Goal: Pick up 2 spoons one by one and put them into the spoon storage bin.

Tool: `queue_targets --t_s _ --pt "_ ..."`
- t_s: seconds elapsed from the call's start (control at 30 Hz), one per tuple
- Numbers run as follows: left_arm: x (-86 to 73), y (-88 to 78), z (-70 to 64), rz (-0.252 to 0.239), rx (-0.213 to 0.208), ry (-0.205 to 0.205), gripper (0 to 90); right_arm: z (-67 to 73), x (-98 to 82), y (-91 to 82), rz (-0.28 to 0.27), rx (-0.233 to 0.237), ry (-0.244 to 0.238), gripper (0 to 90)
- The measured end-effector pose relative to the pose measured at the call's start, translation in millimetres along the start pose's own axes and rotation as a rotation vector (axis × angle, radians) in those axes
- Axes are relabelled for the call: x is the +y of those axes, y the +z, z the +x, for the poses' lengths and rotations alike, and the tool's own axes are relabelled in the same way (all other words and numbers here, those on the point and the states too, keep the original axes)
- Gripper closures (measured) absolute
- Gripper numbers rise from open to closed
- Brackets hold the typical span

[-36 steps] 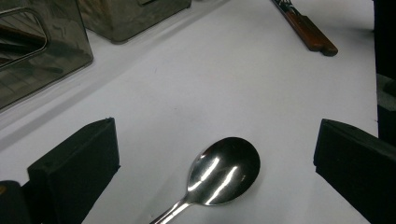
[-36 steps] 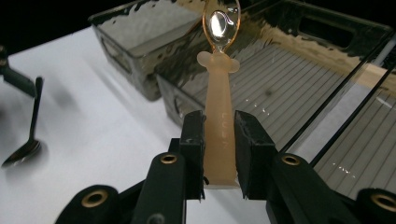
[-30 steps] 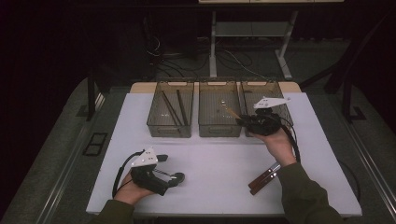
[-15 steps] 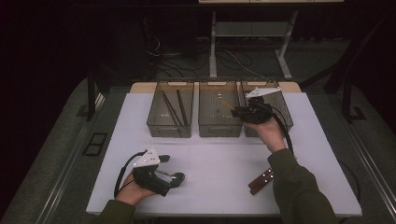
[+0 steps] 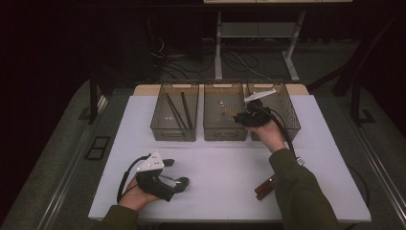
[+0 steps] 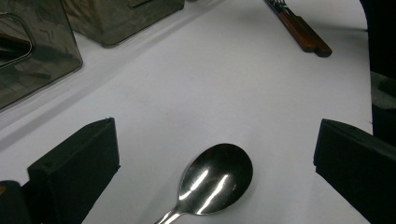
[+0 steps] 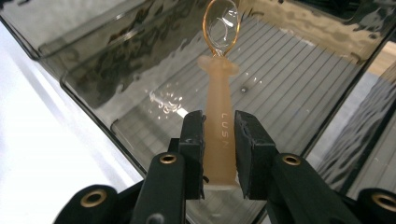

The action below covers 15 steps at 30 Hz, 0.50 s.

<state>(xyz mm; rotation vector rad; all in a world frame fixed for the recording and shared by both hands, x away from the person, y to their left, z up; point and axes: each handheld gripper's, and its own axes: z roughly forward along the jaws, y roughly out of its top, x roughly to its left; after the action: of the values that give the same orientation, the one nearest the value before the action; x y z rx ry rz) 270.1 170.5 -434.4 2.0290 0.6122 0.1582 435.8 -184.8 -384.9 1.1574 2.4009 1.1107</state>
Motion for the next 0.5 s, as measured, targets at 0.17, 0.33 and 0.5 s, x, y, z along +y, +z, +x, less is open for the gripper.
queue_targets --t_s 0.17,0.33,0.5 --pt "0.0 0.0 0.1 0.000 -0.001 -0.001 0.0 0.0 -0.3 1.5 0.005 0.000 -0.006 68.0" --pt "0.0 -0.1 0.3 0.000 -0.001 -0.001 0.0 -1.5 0.8 -4.8 -0.037 0.010 0.016 53.9" --pt "-0.2 -0.1 0.2 -0.003 0.001 -0.001 0.0 -2.7 -0.1 -14.5 -0.052 0.028 0.036 42.3"
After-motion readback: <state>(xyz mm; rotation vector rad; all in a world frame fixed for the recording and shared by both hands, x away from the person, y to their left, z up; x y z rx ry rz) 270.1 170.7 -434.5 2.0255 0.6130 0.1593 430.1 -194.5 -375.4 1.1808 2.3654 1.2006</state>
